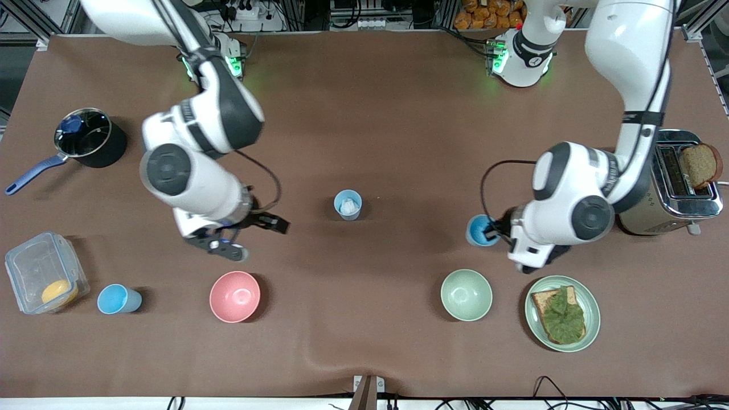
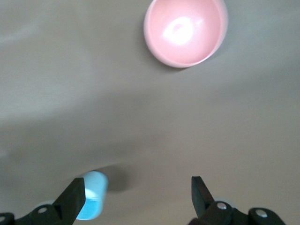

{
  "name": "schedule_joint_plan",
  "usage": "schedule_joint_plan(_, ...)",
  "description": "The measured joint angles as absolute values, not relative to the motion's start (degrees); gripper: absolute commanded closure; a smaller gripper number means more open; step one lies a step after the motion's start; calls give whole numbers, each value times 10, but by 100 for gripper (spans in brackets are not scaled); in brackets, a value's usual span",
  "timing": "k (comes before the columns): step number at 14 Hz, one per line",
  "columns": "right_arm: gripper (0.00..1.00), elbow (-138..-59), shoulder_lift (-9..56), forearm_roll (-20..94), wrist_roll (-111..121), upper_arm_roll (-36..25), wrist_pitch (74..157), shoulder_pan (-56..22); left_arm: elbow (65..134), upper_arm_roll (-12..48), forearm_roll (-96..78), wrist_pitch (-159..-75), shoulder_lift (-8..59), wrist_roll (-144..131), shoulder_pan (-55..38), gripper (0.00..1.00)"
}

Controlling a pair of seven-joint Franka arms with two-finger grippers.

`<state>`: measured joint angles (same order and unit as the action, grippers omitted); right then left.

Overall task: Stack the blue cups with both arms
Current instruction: 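Set the cup down with the right gripper while the left gripper carries its cup, then lower the left gripper's cup into the standing cup while the right gripper withdraws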

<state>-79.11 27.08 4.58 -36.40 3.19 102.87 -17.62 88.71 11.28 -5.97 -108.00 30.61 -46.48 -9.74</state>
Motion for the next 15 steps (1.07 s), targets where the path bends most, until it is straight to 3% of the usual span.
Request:
schedule_joint_plan(5, 0, -791, 240, 42, -117, 30, 952, -44, 873, 166, -60, -1080, 305, -601, -177, 100)
schedule_joint_plan(9, 0, -821, 168, 13, -10, 29, 930, -8, 861, 167, -60, -1116, 317, -655, -265, 100)
schedule_joint_plan(12, 0, -882, 86, 3, -3, 24, 933, -7, 842, 166, -60, -1163, 339, -669, -299, 100)
schedule_joint_plan(15, 0, -972, 24, -1, -2, 24, 1027, -7, 838, 165, -60, -1196, 359, -672, -319, 100)
